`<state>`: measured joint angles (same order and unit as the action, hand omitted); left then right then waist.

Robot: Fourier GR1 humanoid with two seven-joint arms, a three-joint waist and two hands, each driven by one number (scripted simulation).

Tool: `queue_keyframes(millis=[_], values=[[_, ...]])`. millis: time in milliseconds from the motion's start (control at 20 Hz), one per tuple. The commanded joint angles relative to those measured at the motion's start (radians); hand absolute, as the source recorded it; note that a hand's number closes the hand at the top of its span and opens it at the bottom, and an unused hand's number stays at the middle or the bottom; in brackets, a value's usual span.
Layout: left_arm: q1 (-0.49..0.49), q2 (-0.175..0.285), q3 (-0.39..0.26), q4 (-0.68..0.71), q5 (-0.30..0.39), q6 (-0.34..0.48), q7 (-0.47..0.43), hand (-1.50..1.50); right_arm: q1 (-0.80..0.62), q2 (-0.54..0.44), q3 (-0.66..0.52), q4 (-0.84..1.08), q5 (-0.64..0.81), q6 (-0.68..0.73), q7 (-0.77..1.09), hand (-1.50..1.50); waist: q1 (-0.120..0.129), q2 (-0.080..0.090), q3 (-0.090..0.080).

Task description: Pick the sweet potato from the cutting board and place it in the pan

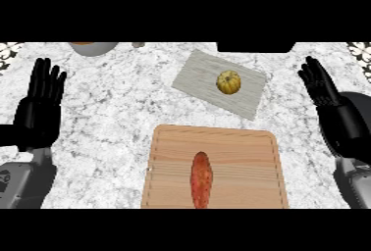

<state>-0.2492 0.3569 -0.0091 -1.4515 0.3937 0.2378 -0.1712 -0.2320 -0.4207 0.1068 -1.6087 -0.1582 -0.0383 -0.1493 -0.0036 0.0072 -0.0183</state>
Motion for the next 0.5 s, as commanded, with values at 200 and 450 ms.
queue_keyframes(millis=[200,450], values=[[-0.016,0.047,-0.090,0.025,-0.102,0.002,0.088,0.00,-0.016,0.124,0.304,0.110,-0.096,0.315,0.033,1.50,0.065,0.013,0.023],[0.007,0.024,-0.126,0.052,-0.148,0.045,0.160,0.00,0.159,0.093,0.280,0.116,0.164,0.110,-0.260,-1.50,-0.013,-0.009,0.020]])
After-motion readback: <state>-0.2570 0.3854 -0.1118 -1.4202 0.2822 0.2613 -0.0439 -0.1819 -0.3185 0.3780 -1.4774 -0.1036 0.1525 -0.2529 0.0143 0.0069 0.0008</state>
